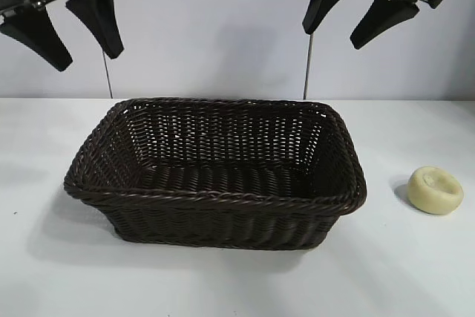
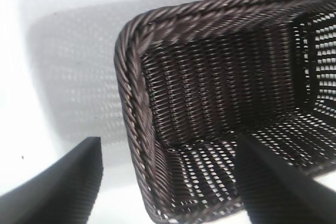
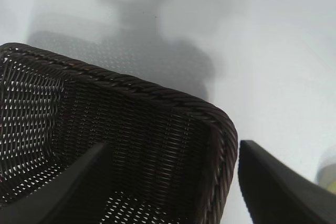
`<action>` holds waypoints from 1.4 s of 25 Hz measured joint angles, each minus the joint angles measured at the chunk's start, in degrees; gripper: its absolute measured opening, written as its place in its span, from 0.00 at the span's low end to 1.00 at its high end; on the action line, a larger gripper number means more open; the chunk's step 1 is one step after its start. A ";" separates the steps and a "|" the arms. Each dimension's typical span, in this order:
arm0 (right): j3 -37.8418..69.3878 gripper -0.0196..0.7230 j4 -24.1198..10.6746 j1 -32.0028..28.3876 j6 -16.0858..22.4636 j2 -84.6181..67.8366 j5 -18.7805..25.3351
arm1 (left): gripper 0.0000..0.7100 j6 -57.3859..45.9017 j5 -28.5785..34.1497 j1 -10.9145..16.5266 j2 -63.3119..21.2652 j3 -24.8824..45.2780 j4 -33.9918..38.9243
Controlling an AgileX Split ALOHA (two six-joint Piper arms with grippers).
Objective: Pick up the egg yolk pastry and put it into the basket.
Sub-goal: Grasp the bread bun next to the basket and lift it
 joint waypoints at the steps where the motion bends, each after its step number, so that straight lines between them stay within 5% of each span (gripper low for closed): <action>1: 0.00 0.69 0.00 0.00 0.00 0.00 0.00 | 0.72 -0.05 0.07 0.00 -0.92 0.00 -0.33; 8: 0.00 0.69 0.00 0.00 0.00 0.00 0.00 | 0.72 -0.05 0.08 0.00 -4.31 3.50 -5.83; 20: 0.00 0.69 0.00 0.00 0.00 0.00 0.00 | 0.72 0.42 -10.78 0.00 -4.30 16.89 -17.20; 35: 0.00 0.69 0.72 0.00 0.00 0.00 -1.03 | 0.72 0.50 -13.07 -0.17 -4.30 17.12 -19.29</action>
